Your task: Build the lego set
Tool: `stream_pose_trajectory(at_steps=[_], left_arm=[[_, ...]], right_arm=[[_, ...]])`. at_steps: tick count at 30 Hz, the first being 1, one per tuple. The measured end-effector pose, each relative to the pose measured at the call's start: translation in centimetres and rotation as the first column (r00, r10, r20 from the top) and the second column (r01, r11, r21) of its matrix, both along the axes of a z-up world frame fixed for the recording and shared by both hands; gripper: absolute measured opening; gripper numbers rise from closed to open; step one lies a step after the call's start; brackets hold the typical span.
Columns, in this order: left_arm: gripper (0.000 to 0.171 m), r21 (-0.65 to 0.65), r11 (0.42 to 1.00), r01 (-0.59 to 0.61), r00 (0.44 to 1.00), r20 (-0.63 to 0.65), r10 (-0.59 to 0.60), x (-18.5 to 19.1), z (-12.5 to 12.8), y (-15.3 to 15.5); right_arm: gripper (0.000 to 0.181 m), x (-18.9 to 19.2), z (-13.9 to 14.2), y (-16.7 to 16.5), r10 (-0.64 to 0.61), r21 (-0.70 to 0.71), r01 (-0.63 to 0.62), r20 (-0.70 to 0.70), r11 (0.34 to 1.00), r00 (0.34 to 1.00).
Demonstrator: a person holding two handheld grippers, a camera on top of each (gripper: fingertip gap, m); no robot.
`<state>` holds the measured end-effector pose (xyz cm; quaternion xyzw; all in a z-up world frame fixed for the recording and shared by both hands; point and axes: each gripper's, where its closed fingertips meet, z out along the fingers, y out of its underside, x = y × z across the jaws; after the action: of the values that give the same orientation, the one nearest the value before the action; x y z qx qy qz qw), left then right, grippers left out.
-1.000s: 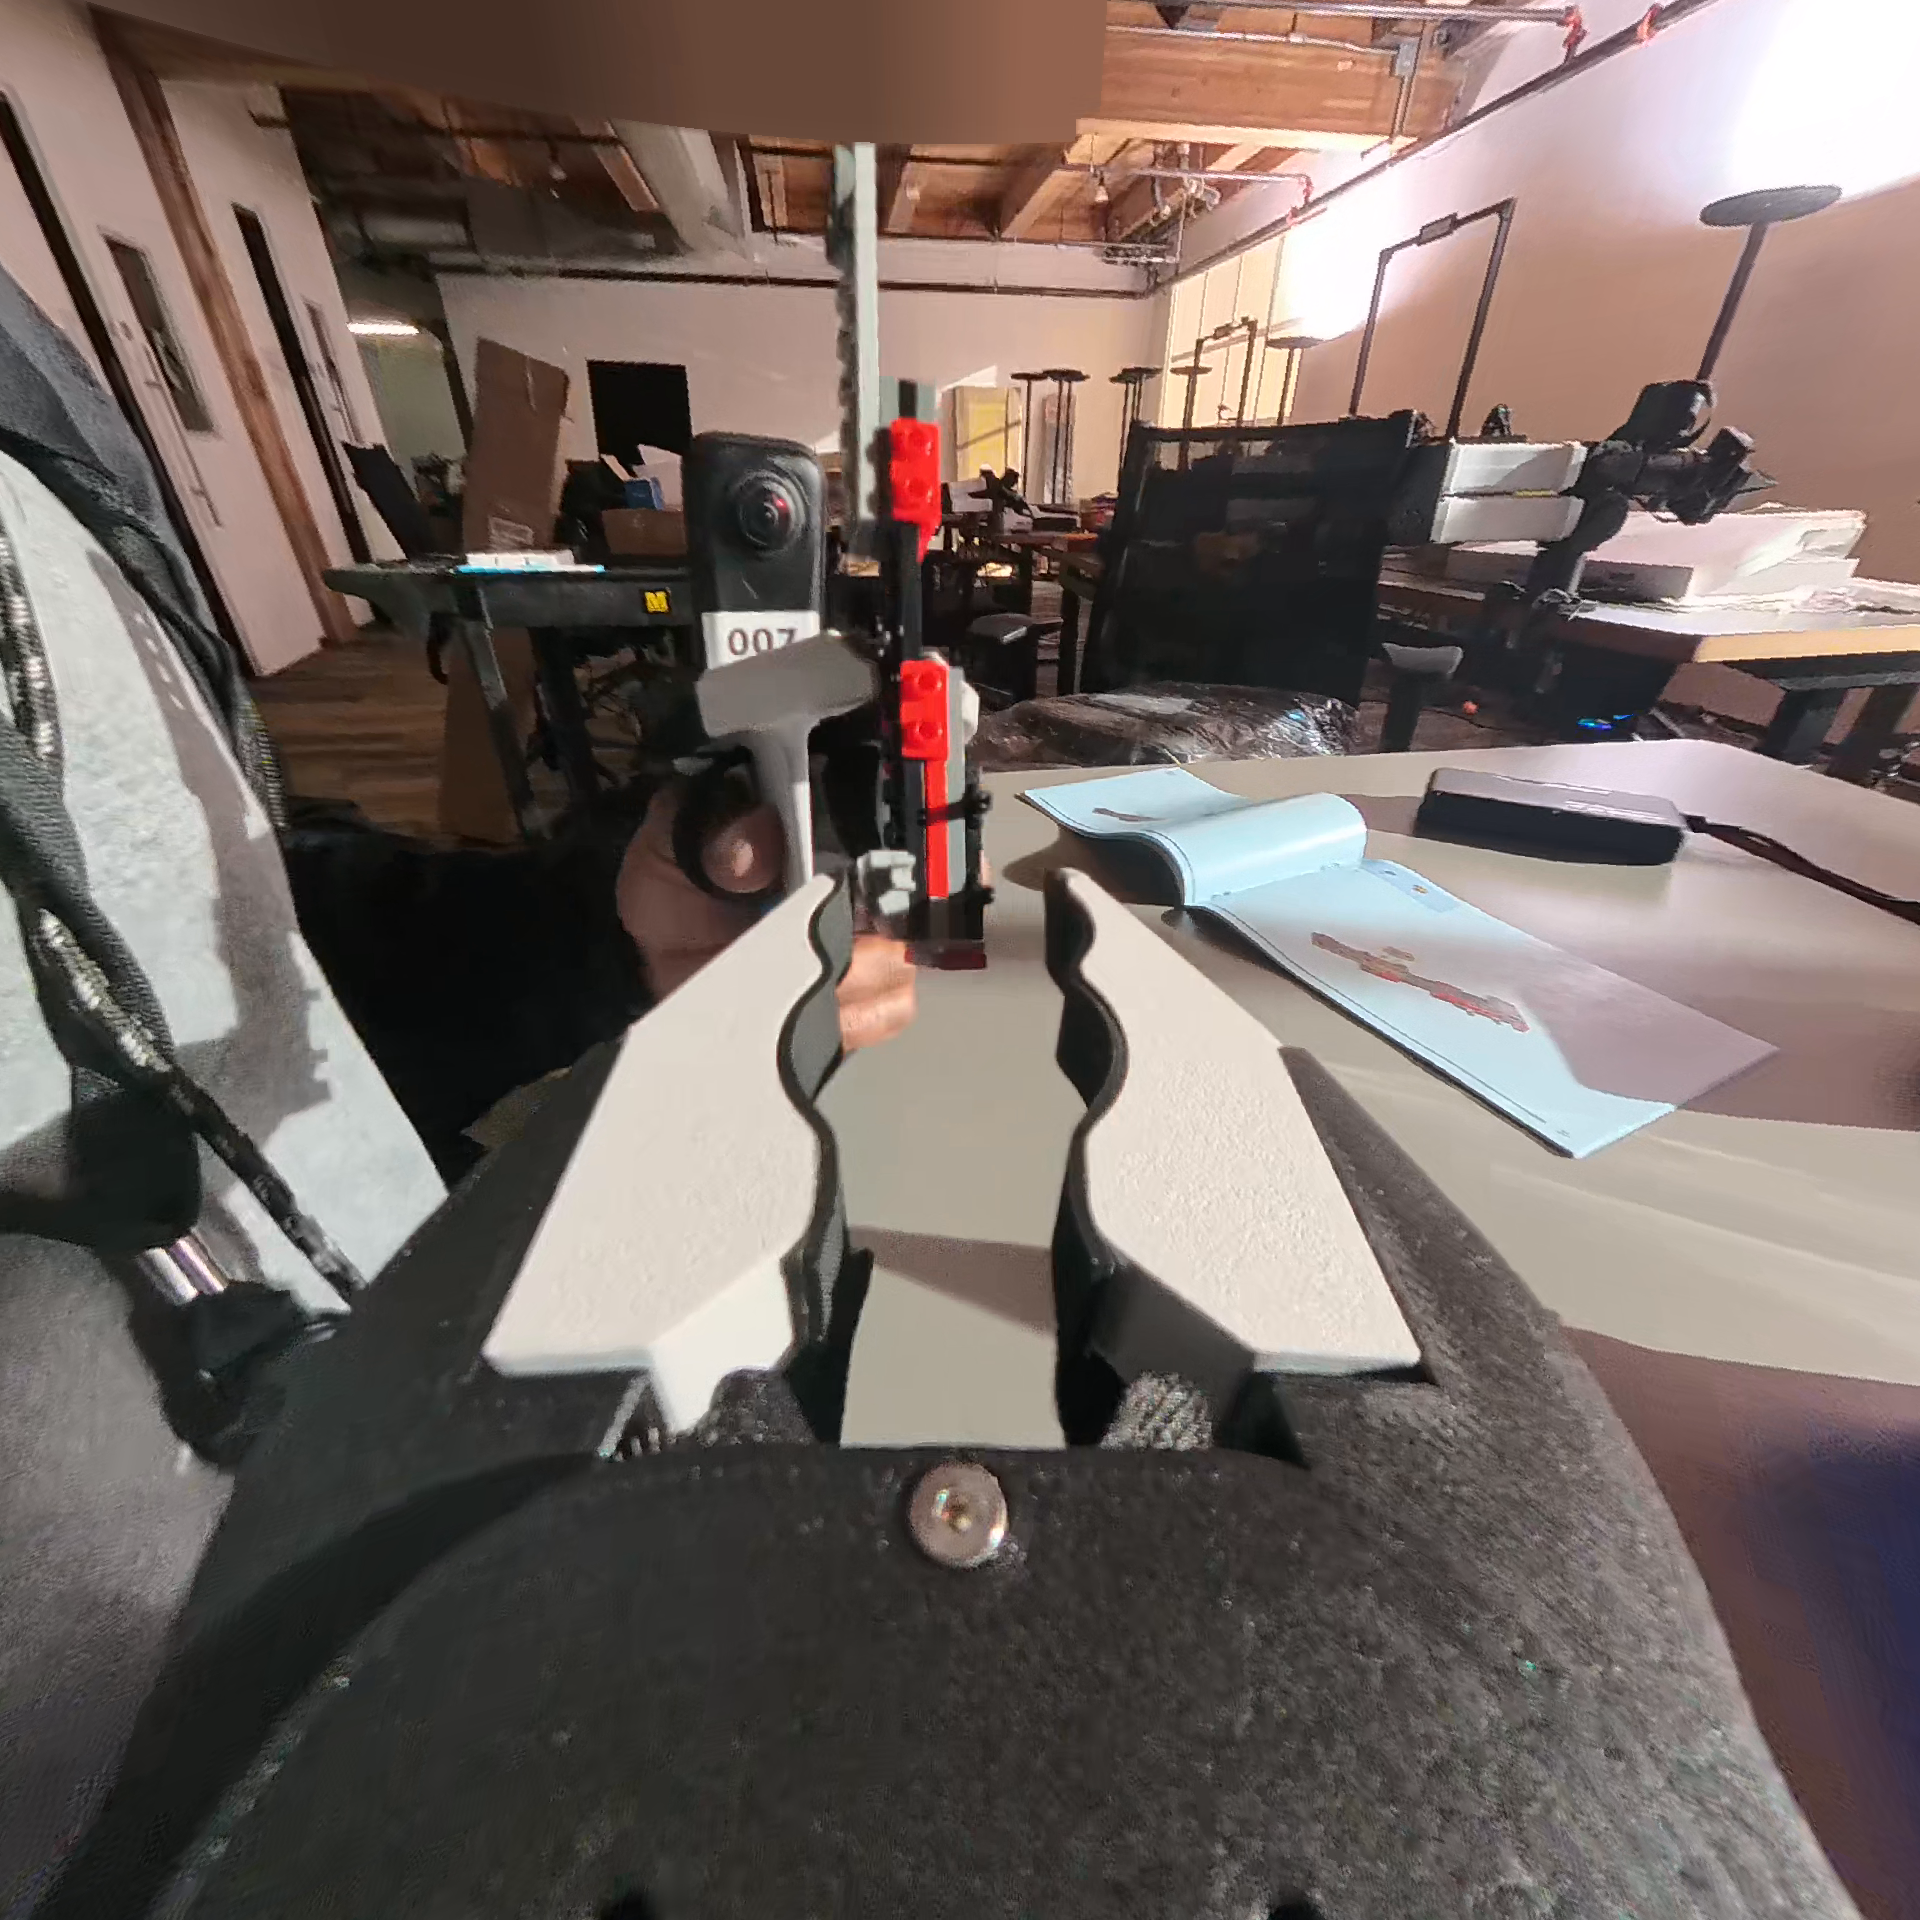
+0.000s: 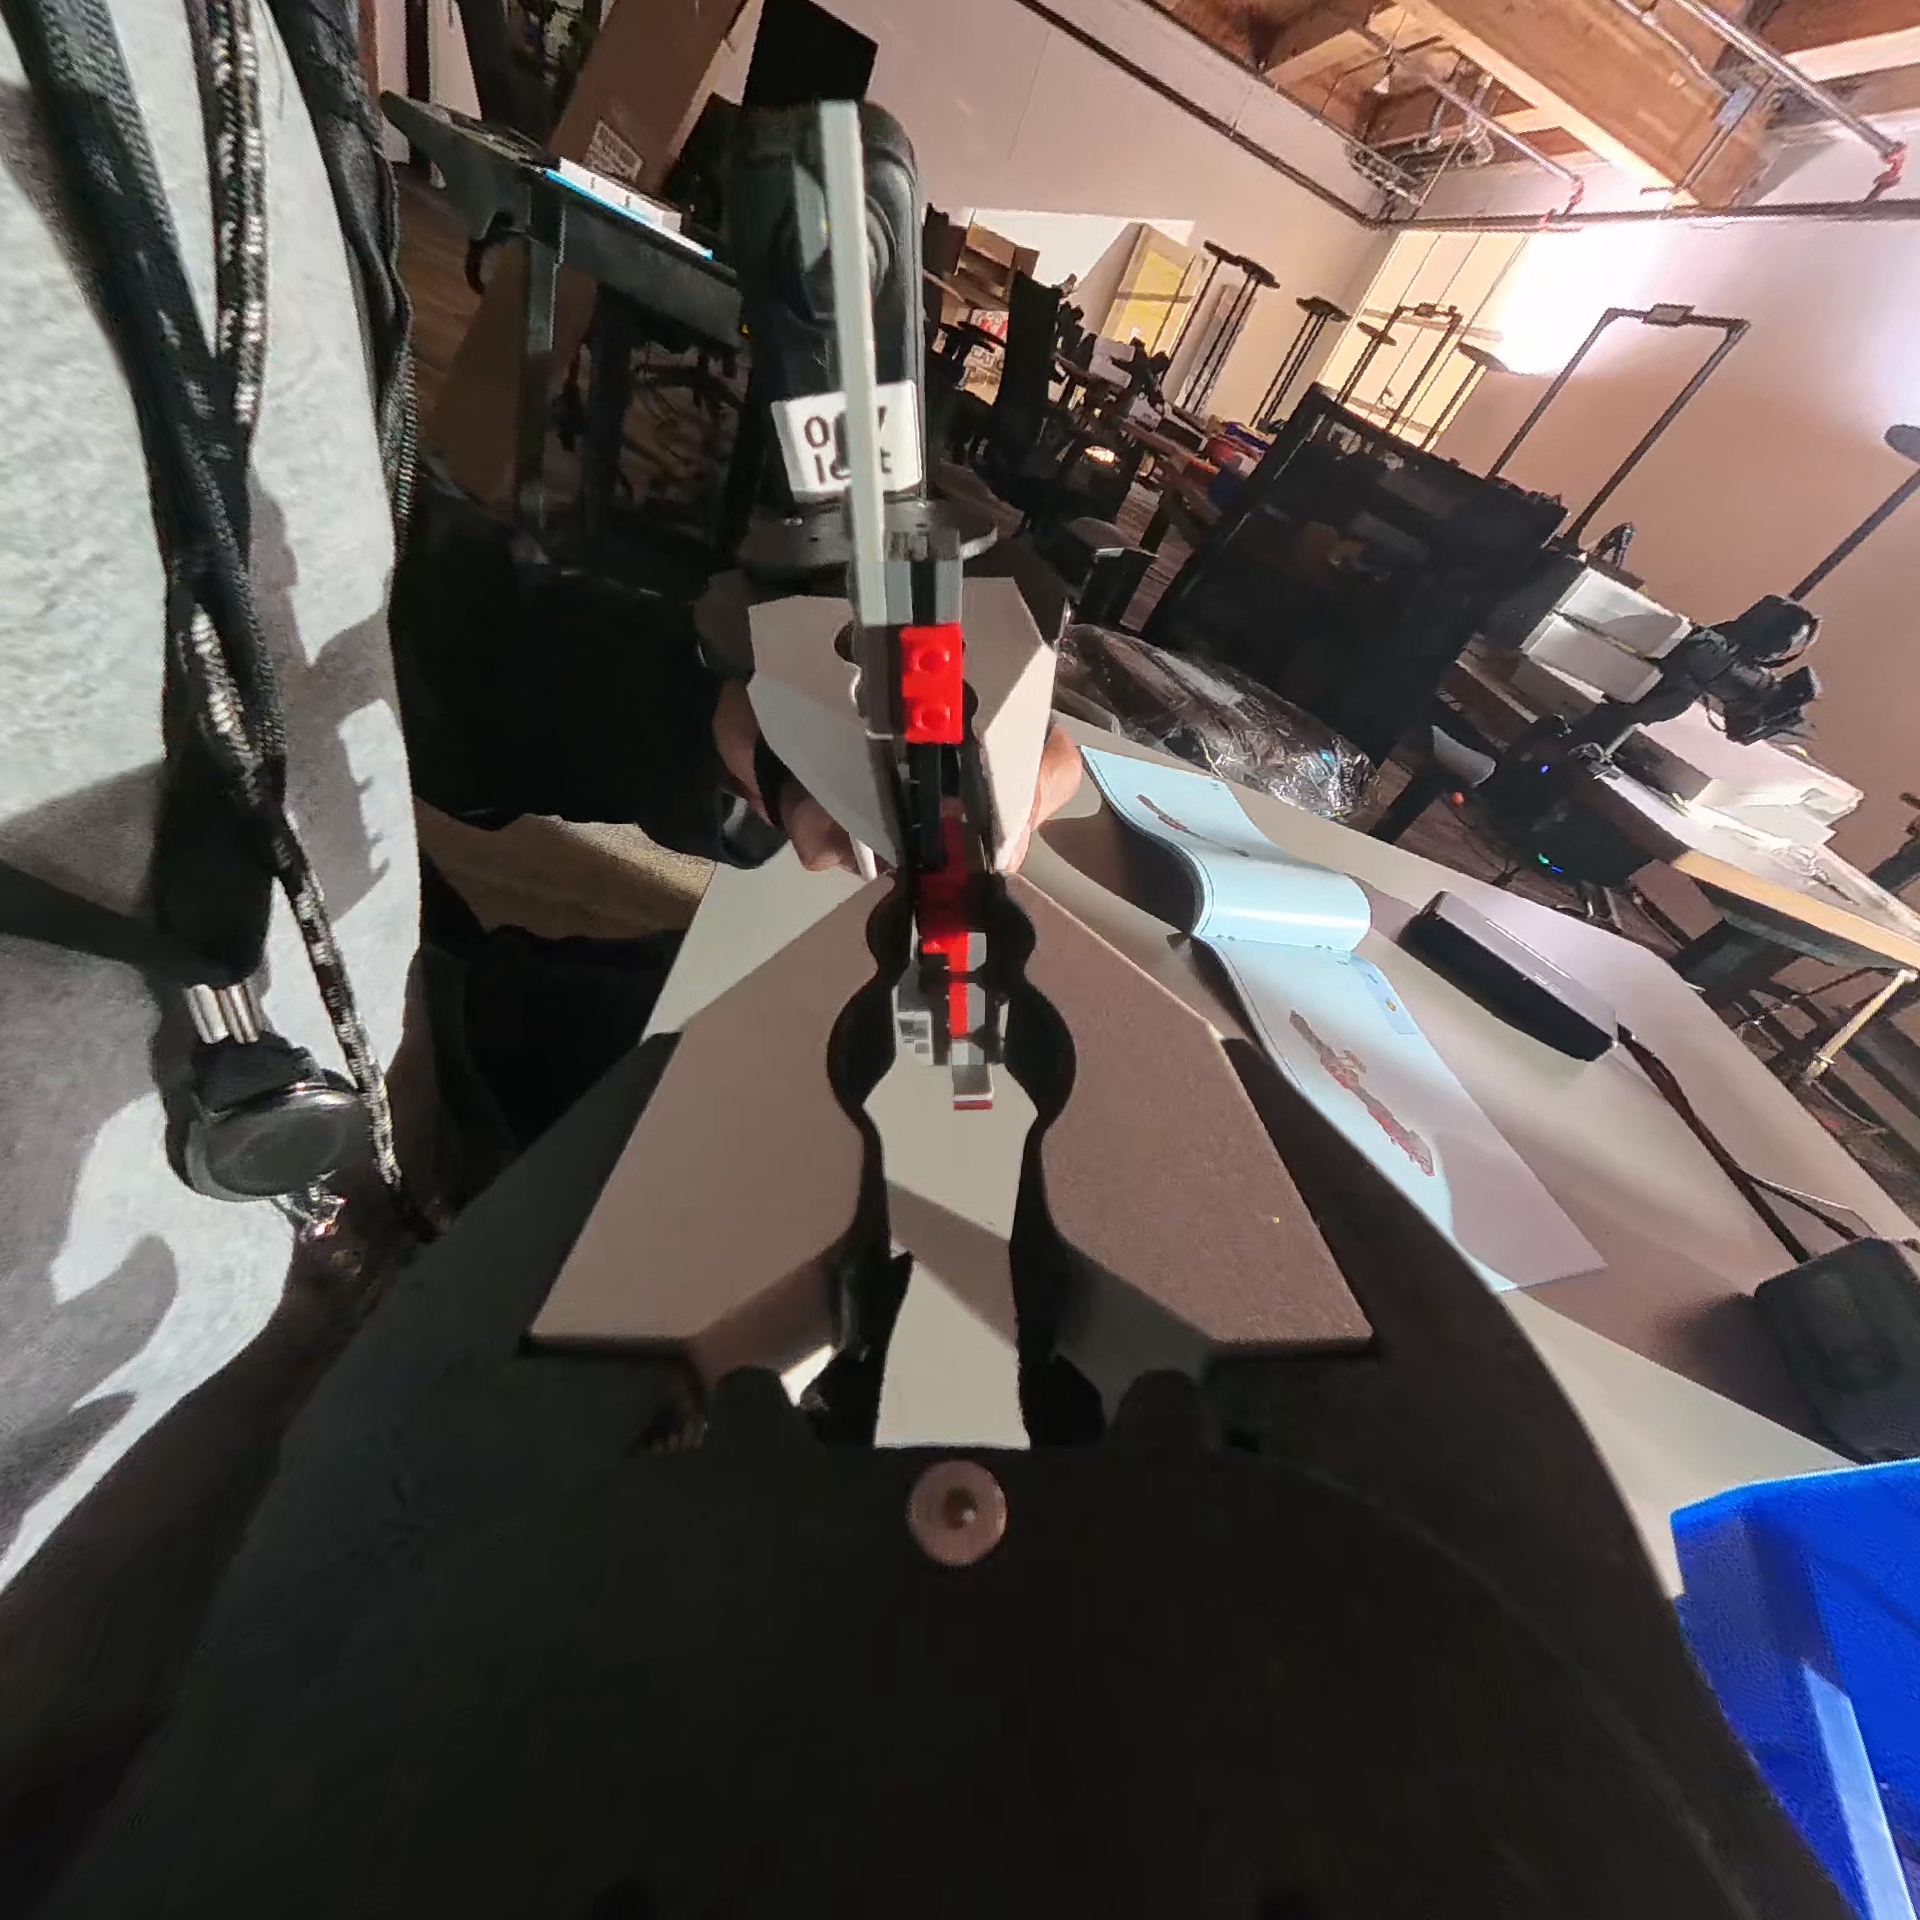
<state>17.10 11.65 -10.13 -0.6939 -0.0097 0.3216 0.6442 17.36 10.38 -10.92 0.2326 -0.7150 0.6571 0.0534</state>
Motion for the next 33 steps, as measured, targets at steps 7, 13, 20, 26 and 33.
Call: stream_pose_trajectory(at_steps=[7, 13, 20, 26, 33], left_arm=[[0.013, -0.012, 1.000, -0.009, 1.000, -0.007, 0.009, 0.0, -0.1, -0.3], [0.013, -0.013, 1.000, 0.008, 1.000, -0.005, -0.008, 0.2, -0.2, -0.1], [0.013, -0.036, 0.999, 0.006, 1.000, -0.017, -0.007, 0.5, -0.6, 0.0], [0.012, -0.057, 0.998, -0.004, 1.000, -0.026, 0.002, 0.5, -1.0, 0.0], [0.012, -0.059, 0.998, -0.010, 0.999, -0.036, 0.008, 0.5, -1.1, 0.1]], right_arm=[[0.015, 0.0, 0.4, 0.3, 0.016, -0.024, -0.016, 0.015, 1.000, 1.000], [0.014, 0.3, 0.3, 0.5, 0.041, -0.028, -0.041, -0.001, 0.999, 0.999], [0.014, 0.6, 0.0, 0.5, 0.052, -0.014, -0.053, -0.038, 0.999, 0.998], [0.013, 0.7, -0.4, 0.5, 0.057, 0.001, -0.057, -0.049, 0.998, 0.997], [0.014, 0.7, -0.5, 0.5, 0.055, -0.005, -0.056, -0.059, 0.998, 0.997]])
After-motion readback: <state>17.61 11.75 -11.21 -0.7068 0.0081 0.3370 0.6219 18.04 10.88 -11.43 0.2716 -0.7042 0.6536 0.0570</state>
